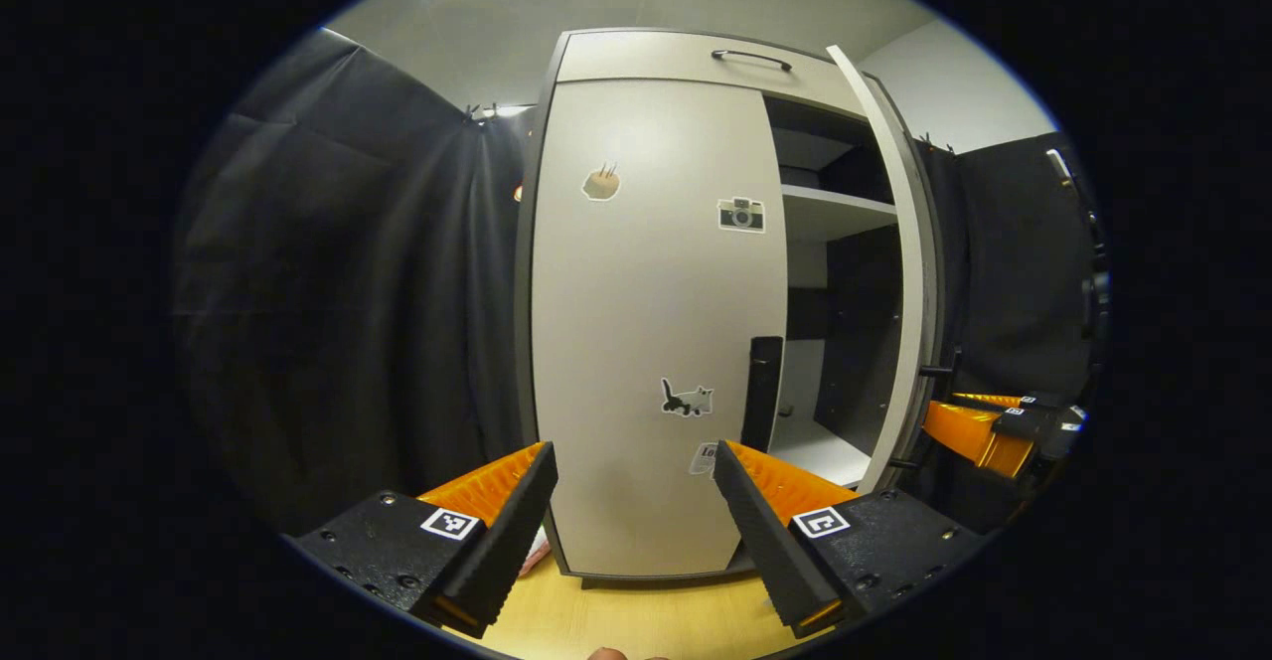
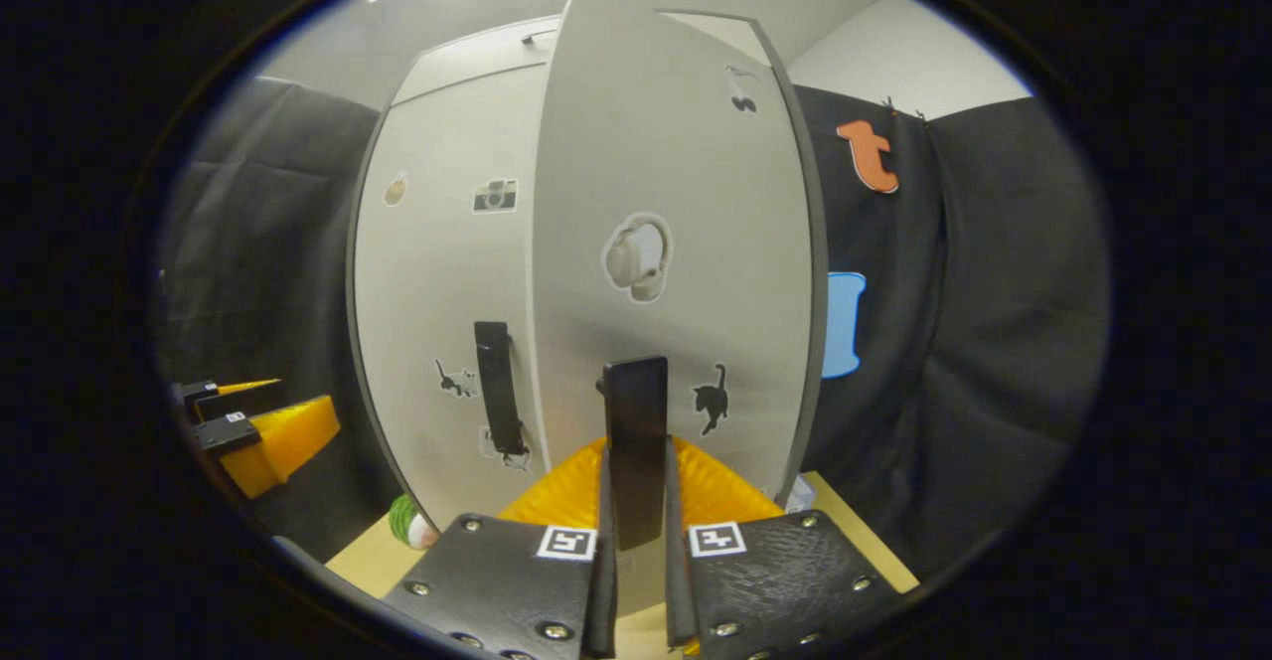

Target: Open the right door of the double-door shoe cabinet with the right hand, and open the left door with the left hand.

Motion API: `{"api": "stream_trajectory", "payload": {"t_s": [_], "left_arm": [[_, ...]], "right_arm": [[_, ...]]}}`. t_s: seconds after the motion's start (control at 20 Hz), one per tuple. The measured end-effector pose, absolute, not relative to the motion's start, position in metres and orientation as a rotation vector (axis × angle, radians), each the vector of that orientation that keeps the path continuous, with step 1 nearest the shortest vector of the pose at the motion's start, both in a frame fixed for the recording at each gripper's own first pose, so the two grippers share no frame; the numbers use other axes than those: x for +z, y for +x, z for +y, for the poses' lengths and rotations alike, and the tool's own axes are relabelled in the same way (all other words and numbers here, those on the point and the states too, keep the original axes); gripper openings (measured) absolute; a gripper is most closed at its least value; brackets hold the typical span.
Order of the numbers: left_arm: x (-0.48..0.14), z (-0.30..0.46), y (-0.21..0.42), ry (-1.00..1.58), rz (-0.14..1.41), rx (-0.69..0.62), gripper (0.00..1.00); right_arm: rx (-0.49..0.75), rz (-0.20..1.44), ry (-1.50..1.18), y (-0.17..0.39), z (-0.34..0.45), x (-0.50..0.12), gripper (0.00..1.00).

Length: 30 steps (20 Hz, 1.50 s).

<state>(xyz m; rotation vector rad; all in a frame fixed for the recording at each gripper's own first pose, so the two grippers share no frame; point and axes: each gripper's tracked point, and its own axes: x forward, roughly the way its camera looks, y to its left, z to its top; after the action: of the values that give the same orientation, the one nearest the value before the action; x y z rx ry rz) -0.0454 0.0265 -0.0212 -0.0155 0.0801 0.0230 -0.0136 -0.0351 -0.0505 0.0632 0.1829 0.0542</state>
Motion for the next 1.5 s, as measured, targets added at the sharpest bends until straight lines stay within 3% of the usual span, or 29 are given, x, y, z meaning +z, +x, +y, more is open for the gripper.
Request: {"api": "stream_trajectory", "payload": {"t_s": [0.05, 0.1, 0.15, 0.7, 1.5], "left_arm": [[-0.022, 0.024, -0.045, -0.016, 0.081, 0.013, 0.99], [-0.023, 0.020, -0.043, -0.017, 0.082, 0.002, 0.99], [-0.024, 0.016, -0.042, -0.021, 0.085, -0.009, 0.99], [-0.036, -0.013, -0.034, -0.034, 0.111, -0.097, 0.99], [-0.038, -0.018, -0.035, -0.033, 0.112, -0.095, 0.99]], "right_arm": [[0.051, 0.186, 0.054, -0.007, -0.039, -0.054, 0.19], [0.040, 0.176, 0.065, -0.016, -0.041, -0.051, 0.10], [0.038, 0.190, 0.053, -0.018, -0.042, -0.052, 0.09], [-0.084, 0.182, 0.043, -0.050, -0.089, -0.048, 0.08], [-0.245, 0.184, 0.031, -0.069, -0.144, -0.049, 0.08]]}}
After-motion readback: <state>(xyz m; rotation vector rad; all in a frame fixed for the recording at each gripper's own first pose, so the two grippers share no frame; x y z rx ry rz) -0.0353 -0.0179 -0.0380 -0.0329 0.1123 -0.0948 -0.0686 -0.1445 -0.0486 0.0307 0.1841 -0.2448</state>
